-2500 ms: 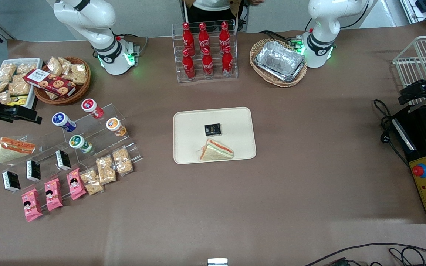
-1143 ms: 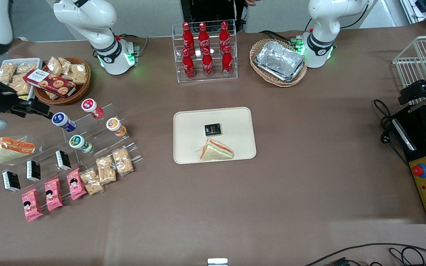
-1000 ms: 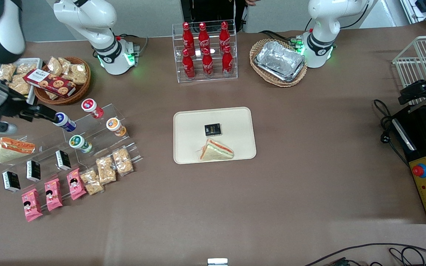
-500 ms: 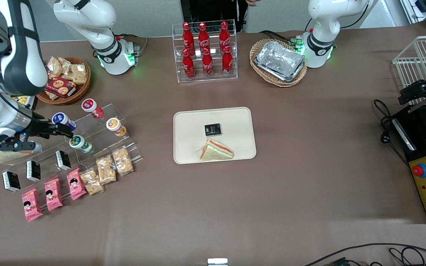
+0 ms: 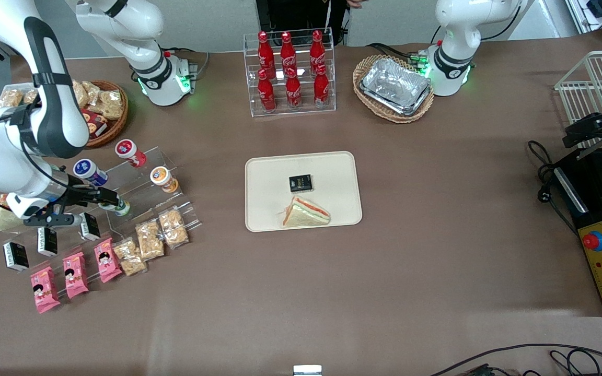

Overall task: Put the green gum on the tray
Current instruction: 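Move the right gripper down over the green-labelled gum bottle in the rack, then close the right gripper on the green-labelled gum bottle's cap, then lift the green gum bottle up out of the acrylic rack, then carry the green gum bottle over to the cream tray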

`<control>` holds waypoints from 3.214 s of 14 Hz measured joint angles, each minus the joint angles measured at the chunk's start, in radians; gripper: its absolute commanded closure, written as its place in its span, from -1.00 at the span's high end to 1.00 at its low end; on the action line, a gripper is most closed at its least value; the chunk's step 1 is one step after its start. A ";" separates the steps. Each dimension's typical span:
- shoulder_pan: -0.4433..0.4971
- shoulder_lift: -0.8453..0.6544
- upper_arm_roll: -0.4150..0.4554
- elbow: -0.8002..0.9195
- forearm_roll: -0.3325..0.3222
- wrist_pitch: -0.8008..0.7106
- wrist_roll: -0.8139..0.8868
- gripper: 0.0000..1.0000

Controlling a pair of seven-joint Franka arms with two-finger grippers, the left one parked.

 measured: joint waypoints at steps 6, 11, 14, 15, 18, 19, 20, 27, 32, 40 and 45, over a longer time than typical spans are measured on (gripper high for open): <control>0.000 0.000 0.000 -0.108 0.000 0.111 -0.015 0.92; -0.009 0.000 0.000 -0.112 0.000 0.114 -0.081 -0.01; -0.022 -0.002 -0.001 -0.110 0.000 0.114 -0.148 -0.05; -0.022 -0.003 -0.001 -0.104 0.000 0.110 -0.160 -0.05; -0.022 -0.008 -0.001 -0.016 0.000 -0.012 -0.171 -0.03; -0.022 -0.013 -0.001 0.031 0.000 -0.076 -0.171 -0.03; -0.022 -0.019 -0.001 0.087 0.000 -0.149 -0.171 -0.03; -0.020 -0.046 0.004 0.465 0.000 -0.582 -0.169 -0.01; 0.011 -0.048 0.038 0.581 0.003 -0.694 -0.088 0.01; 0.240 -0.032 0.197 0.544 0.023 -0.669 0.509 0.01; 0.324 0.005 0.198 0.287 0.038 -0.342 0.591 0.01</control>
